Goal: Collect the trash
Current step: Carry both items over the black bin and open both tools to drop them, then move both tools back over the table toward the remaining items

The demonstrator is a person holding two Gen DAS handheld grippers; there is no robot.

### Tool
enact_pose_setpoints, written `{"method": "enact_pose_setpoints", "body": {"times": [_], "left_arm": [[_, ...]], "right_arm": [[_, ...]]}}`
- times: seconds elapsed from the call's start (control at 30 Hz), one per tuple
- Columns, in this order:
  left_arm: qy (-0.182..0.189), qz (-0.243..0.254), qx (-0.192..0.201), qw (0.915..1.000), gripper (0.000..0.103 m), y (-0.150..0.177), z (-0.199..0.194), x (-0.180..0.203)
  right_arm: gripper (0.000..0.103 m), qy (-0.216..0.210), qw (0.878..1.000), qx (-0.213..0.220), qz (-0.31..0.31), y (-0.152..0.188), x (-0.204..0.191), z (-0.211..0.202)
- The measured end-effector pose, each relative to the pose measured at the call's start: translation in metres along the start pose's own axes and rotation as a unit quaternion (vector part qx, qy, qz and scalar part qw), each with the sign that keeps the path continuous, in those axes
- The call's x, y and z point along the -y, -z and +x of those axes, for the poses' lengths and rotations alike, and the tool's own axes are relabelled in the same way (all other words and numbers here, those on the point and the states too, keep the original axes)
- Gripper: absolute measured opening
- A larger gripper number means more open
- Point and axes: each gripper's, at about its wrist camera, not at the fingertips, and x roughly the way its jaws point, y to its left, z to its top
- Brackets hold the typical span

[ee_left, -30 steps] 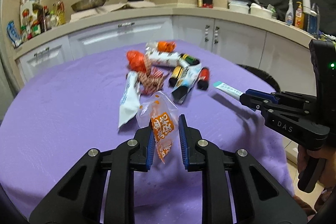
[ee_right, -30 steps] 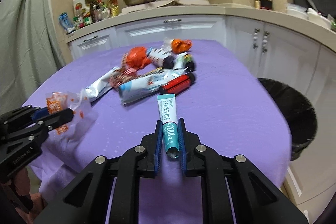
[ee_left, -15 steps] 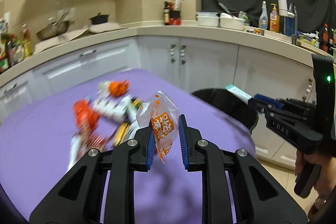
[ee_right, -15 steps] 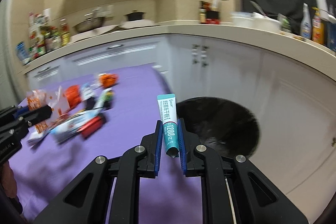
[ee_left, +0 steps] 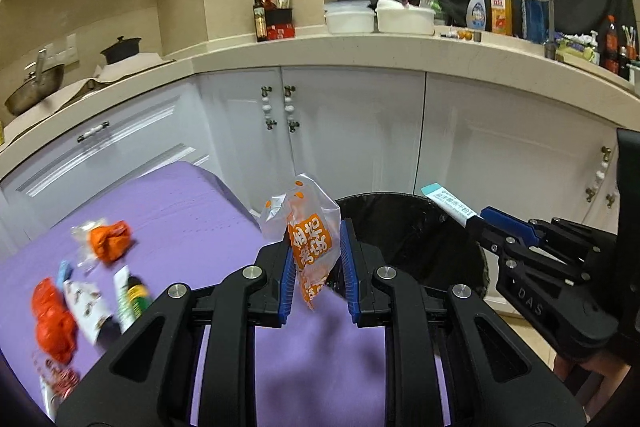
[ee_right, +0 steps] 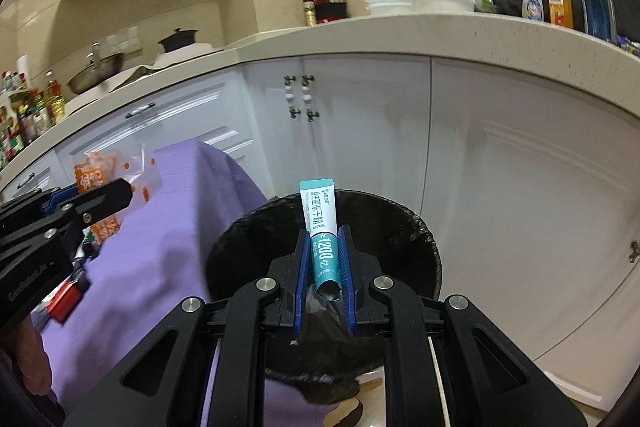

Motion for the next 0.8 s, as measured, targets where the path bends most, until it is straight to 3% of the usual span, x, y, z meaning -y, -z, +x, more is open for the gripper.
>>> {"method": "enact_pose_setpoints", "body": {"times": [0.1, 0.17, 0.2, 0.23, 0.27, 0.53, 0.8], "left_arm": [[0.002, -0.001, -0.014, 0.9999, 0.021, -0.003, 0.019, 0.002], [0.005, -0.001, -0.021, 0.9998, 0.025, -0.004, 0.031, 0.003], [0.004, -0.001, -0.025, 0.9997, 0.038, -0.004, 0.034, 0.003], [0.002, -0.003, -0.030, 0.9996, 0.048, -0.004, 0.039, 0.003], [0.005, -0.007, -0.031, 0.9995, 0.059, -0.002, 0.041, 0.002], [0.002, -0.012, -0.029, 0.9995, 0.059, -0.002, 0.042, 0.001], [-0.010, -0.027, -0.022, 0.9993, 0.060, 0.003, 0.016, -0.018]], "right_arm": [[0.017, 0.003, 1.000, -0.003, 0.007, 0.001, 0.006, 0.012], [0.027, 0.009, 1.000, -0.004, 0.013, 0.001, 0.009, 0.020], [0.032, 0.009, 1.000, -0.004, 0.016, 0.000, 0.010, 0.022], [0.045, 0.012, 1.000, -0.002, 0.019, 0.000, 0.011, 0.024], [0.048, 0.014, 1.000, 0.000, 0.021, 0.000, 0.012, 0.025], [0.048, 0.018, 1.000, -0.003, 0.022, 0.003, 0.011, 0.022], [0.048, 0.013, 1.000, 0.001, 0.019, -0.001, -0.002, 0.003]]}}
